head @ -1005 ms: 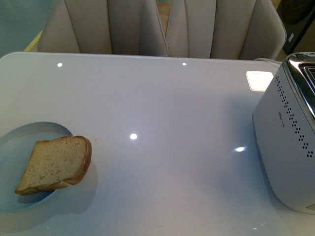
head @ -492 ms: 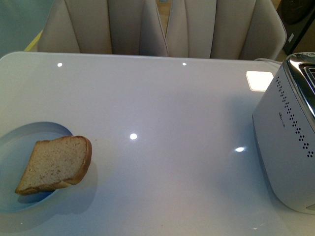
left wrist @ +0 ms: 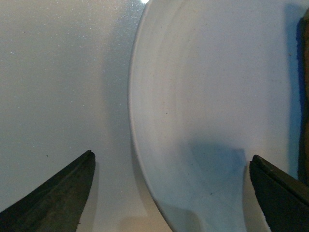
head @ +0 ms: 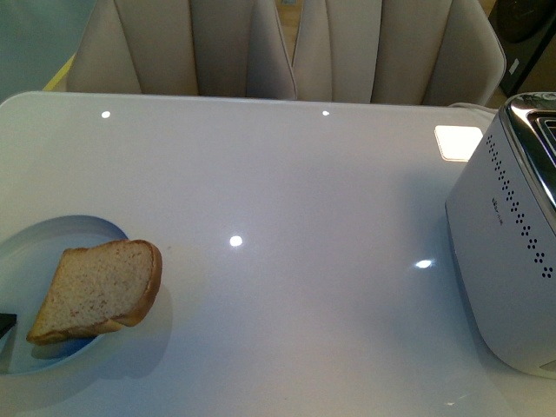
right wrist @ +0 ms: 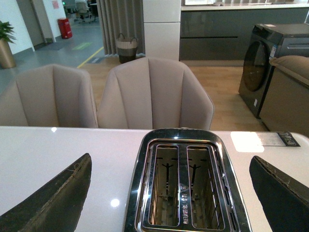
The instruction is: Left arm holds plate, right arm toasts bread
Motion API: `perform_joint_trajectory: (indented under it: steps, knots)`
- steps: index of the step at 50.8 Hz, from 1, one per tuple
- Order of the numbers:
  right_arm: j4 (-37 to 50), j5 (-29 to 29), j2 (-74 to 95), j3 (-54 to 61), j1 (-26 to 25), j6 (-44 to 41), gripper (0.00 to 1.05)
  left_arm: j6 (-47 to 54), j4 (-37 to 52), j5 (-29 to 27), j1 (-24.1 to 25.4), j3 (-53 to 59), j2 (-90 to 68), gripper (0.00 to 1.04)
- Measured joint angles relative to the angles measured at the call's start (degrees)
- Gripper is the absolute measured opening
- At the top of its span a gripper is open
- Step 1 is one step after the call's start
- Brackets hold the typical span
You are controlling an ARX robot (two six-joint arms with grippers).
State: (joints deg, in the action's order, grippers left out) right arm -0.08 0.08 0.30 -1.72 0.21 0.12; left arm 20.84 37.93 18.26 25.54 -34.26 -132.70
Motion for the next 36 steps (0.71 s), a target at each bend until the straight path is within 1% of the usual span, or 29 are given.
perform_joint_trajectory:
  steps: [3, 6, 18, 21, 26, 27, 32, 36]
  knots:
    - [0.0, 0.0, 0.0, 0.0, 0.0, 0.0, 0.96, -0.02, -0.09, -0.24, -0.15, -0.13, -0.13, 0.81]
    - [0.0, 0.0, 0.0, 0.0, 0.0, 0.0, 0.96, -0.04, -0.55, -0.24, -0.24, -0.24, -0.15, 0.71]
    - [0.0, 0.0, 0.0, 0.0, 0.0, 0.0, 0.96, -1.38, -3.45, 0.11, -0.26, -1.22, -0.15, 0.39]
    - [0.0, 0.0, 0.0, 0.0, 0.0, 0.0, 0.96, -2.64, -4.28, 0.48, -0.13, -1.51, -0.13, 0.3]
    - [0.0, 0.0, 0.0, 0.0, 0.0, 0.0, 0.96, -4.92, -5.33, 1.4, 0.28, -1.81, -0.02, 0.19]
    - [0.0, 0.0, 0.0, 0.0, 0.0, 0.0, 0.96, -5.88, -5.75, 1.75, 0.46, -1.95, 0.11, 0.15]
    - [0.0, 0.0, 0.0, 0.0, 0.0, 0.0, 0.96, -9.49, -7.15, 3.1, 1.03, -2.38, 0.7, 0.04]
    - [0.0, 0.0, 0.0, 0.0, 0.0, 0.0, 0.96, -11.58, -8.28, 3.8, 1.25, -2.58, 0.94, 0.04]
